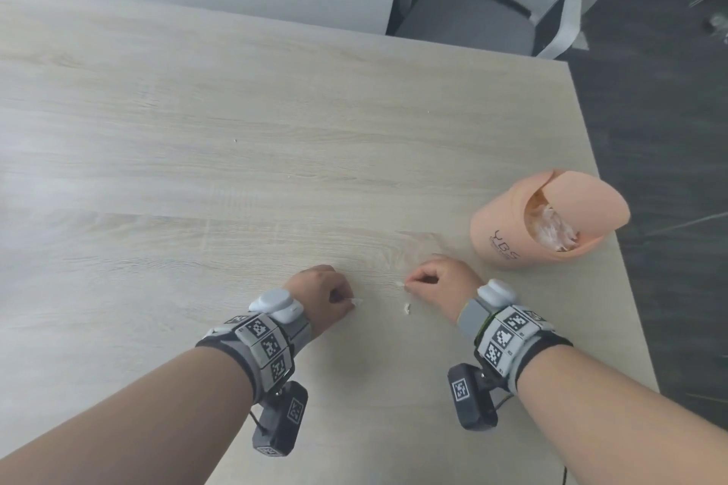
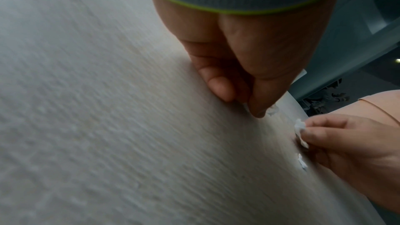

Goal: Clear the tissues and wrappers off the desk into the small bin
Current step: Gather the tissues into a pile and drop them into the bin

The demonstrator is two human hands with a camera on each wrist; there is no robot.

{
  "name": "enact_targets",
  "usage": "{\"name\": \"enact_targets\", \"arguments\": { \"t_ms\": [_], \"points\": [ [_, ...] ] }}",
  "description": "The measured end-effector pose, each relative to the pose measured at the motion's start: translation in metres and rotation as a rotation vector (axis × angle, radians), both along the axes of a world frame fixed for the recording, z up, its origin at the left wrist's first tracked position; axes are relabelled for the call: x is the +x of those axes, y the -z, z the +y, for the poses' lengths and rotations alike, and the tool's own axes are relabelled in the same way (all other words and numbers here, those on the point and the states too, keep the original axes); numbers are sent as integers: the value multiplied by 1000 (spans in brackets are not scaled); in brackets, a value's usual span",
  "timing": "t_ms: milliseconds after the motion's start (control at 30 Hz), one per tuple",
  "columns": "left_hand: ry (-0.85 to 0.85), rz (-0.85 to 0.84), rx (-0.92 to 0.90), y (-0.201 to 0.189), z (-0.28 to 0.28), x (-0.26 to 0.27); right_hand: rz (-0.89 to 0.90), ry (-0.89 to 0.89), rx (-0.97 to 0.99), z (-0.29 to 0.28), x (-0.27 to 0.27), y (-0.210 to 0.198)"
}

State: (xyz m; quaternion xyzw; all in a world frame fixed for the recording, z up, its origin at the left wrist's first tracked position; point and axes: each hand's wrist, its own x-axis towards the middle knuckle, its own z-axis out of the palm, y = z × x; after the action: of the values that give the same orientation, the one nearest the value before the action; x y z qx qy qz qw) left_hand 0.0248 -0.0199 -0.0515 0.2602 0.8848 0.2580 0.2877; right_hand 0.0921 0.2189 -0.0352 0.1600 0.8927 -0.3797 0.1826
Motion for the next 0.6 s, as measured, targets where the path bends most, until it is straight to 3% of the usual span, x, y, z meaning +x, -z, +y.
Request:
{"name": "enact_targets", "arguments": {
  "t_ms": [100,367,467,600],
  "points": [
    [-9,-1,-10,1,-4,-1,26,-78,-18,-10,21,12],
    [-117,-67,-60,-12,1,9,174,-193,226,-15,40,23],
    [-297,-225,-32,-20,1,13,122,-54,165,-20,44,15],
    [-451,-381,163,-46,23,29,54,286,-194,-26,51,-25]
  ]
}}
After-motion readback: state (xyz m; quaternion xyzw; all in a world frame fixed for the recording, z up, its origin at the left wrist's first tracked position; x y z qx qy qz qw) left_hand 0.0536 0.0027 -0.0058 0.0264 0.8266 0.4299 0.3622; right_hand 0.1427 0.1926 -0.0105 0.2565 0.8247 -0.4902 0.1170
